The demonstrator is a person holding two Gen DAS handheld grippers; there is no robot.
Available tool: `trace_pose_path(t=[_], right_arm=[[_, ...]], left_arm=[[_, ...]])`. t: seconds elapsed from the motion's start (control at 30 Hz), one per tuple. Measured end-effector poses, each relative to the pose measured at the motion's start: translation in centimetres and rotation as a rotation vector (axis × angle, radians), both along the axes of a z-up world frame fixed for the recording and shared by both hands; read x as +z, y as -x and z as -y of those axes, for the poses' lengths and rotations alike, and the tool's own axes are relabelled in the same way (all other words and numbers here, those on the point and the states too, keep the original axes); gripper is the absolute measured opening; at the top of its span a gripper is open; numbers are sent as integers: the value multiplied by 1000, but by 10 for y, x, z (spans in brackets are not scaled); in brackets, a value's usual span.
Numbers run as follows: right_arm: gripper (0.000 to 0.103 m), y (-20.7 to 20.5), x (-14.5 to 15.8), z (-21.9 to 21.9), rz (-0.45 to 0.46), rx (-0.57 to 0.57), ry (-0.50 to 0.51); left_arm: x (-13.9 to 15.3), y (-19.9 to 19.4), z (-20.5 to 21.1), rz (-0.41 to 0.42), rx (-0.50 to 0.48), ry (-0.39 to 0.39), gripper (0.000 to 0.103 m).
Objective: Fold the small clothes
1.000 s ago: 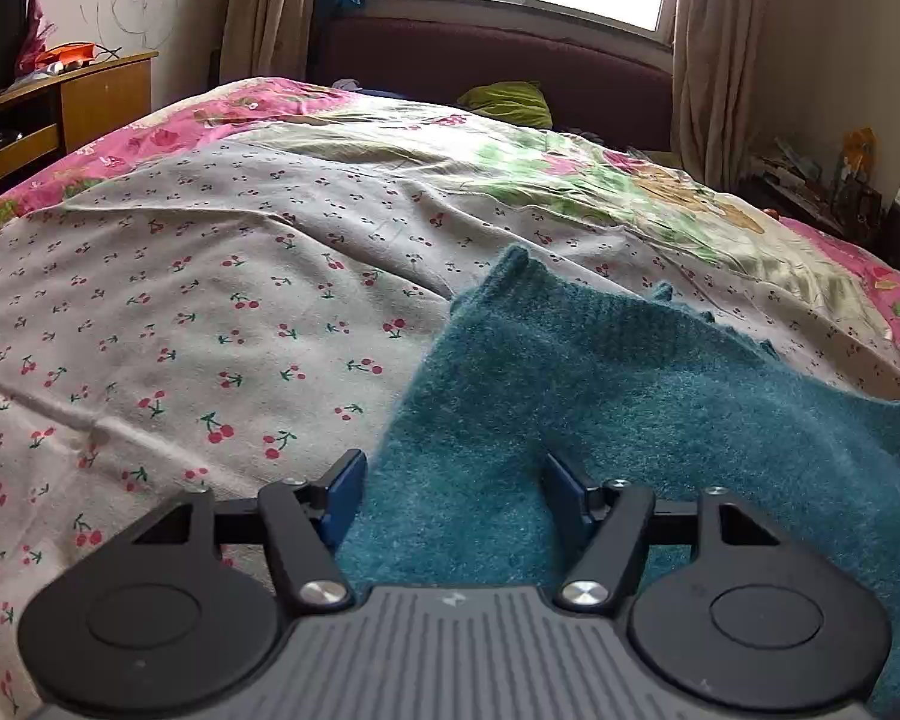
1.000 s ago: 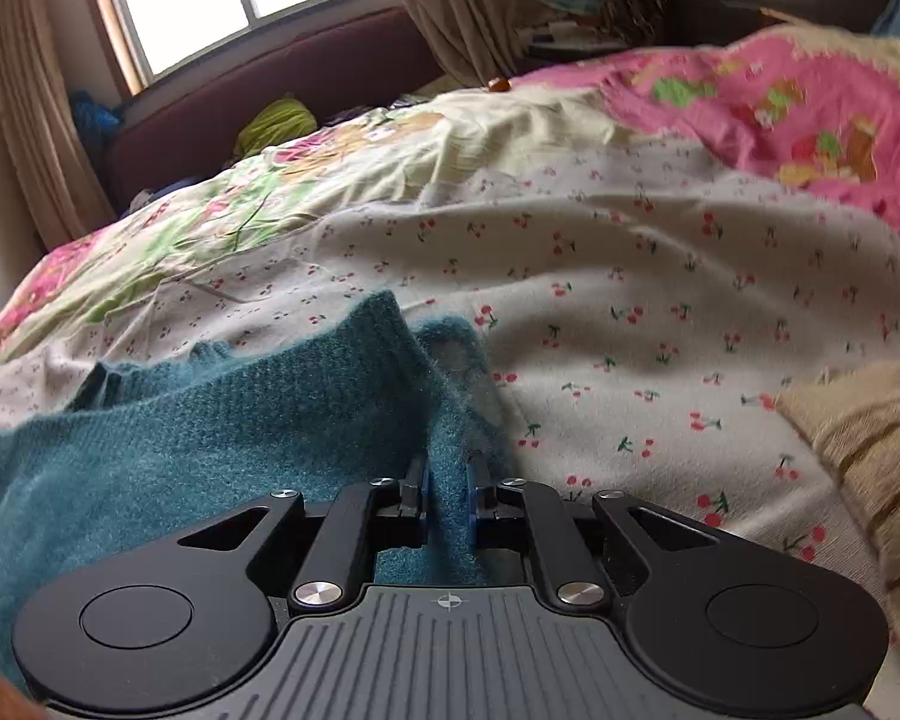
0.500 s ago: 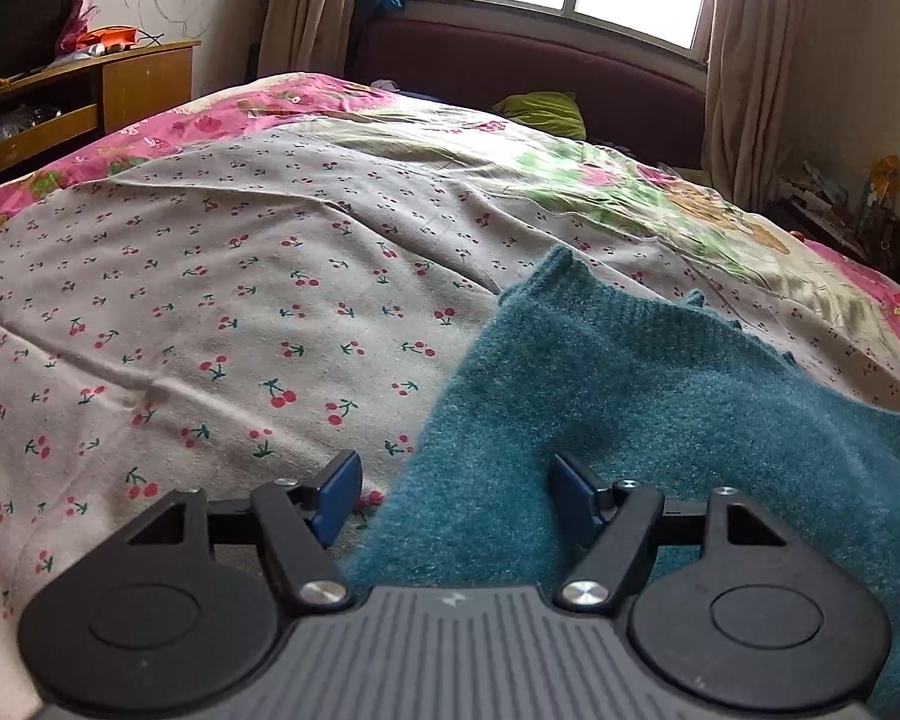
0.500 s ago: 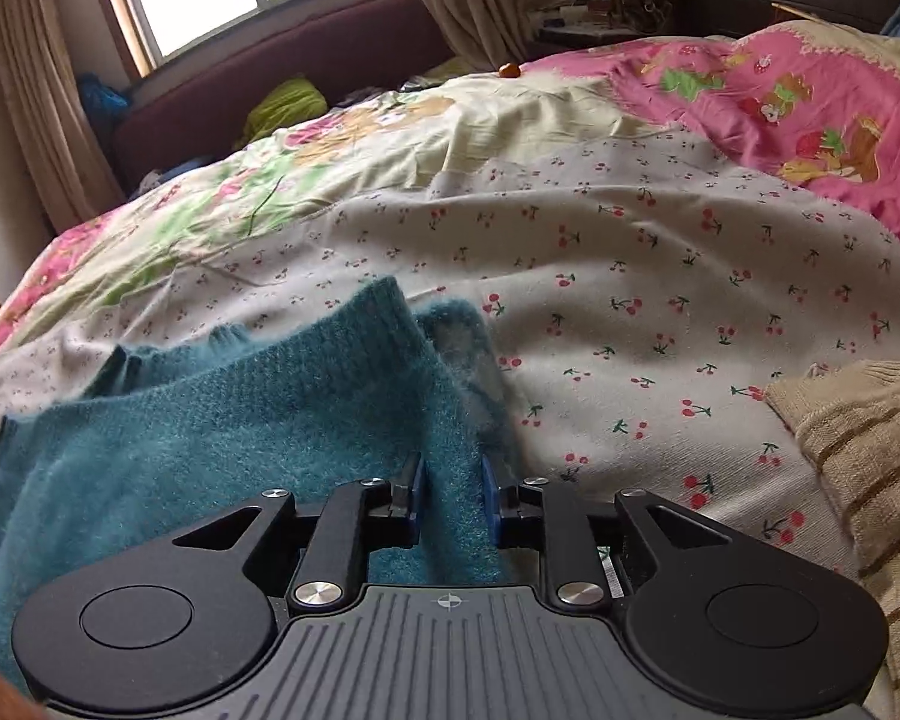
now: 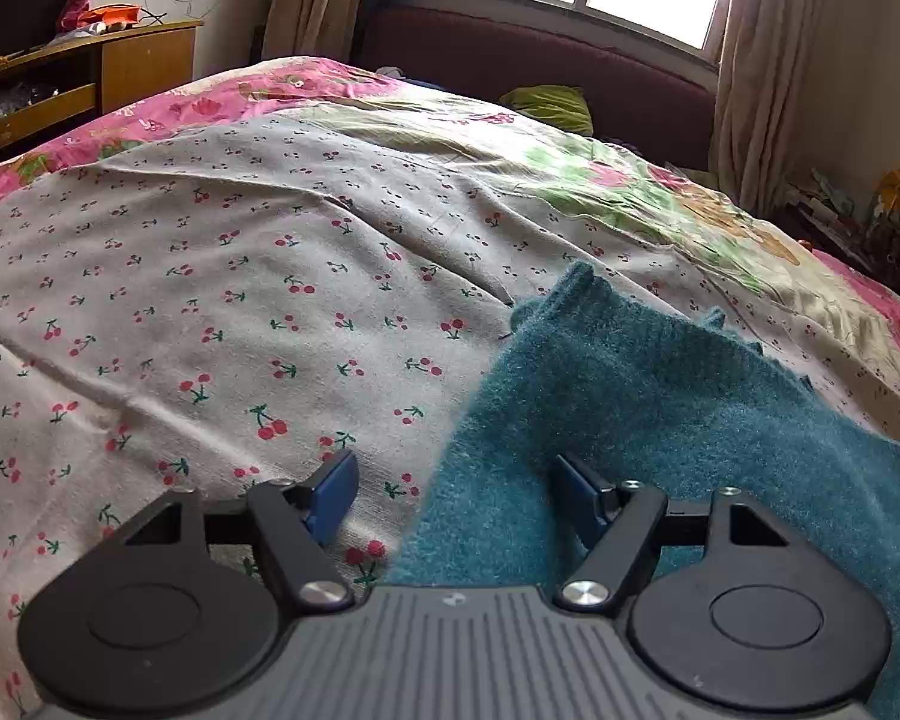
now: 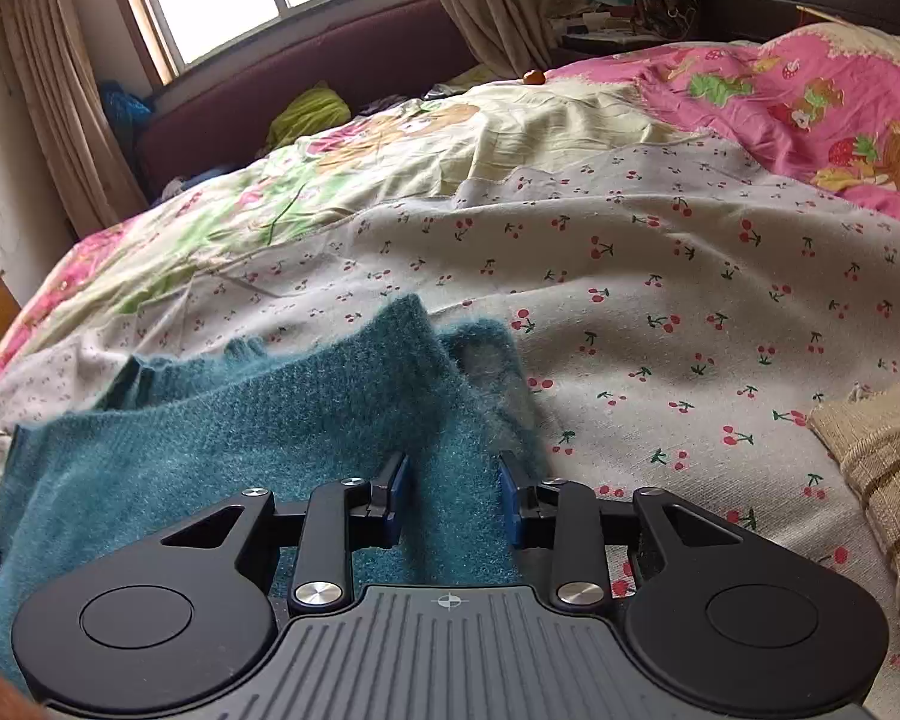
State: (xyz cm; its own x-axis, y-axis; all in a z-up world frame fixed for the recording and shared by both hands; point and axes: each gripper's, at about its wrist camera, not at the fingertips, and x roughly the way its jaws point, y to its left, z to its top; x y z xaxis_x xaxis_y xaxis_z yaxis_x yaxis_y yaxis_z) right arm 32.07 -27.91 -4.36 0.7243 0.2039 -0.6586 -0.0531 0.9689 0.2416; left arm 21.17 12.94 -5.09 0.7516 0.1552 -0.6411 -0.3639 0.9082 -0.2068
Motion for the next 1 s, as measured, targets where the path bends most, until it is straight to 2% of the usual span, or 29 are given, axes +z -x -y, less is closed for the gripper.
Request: trace_pose_path(t=[0.03,0.07,0.1,0.23,0.33,0.43,0.53,0.67,0.73,0.8,0.87,1.0], right_arm=[[18,1,2,-1,3,3,-1],[14,1,4,-2,6,6,-4],[14,3,7,-4,15,9,-1],[15,-3,4,-10,1,4,35],[18,-2,2,-11,-4,-2,45],[19,2,8,-11,10,0,48],[20,7,17,-6,9,-29,49],[20,18,44,-15,73,-63,90],[21,19,57,-37,86,-10,87],[28,17,64,-72,70,82,64],[40,13,66,-120,24,205,29],[47,3,57,-224,-69,416,8]], left_arm=[[0,2,1,0,-6,-9,71],[1,4,1,-5,-8,-21,61],[0,5,2,-12,-4,-35,56],[-7,10,-1,-25,8,-32,55],[-1,14,3,-11,6,-45,55],[4,17,-4,-2,1,19,56],[4,21,-10,13,16,49,62],[0,29,-7,36,8,26,64],[-2,30,-6,36,-2,20,64],[-2,32,-6,42,-10,21,64],[-2,35,-7,47,-22,26,64],[-3,41,-15,58,-43,94,65]])
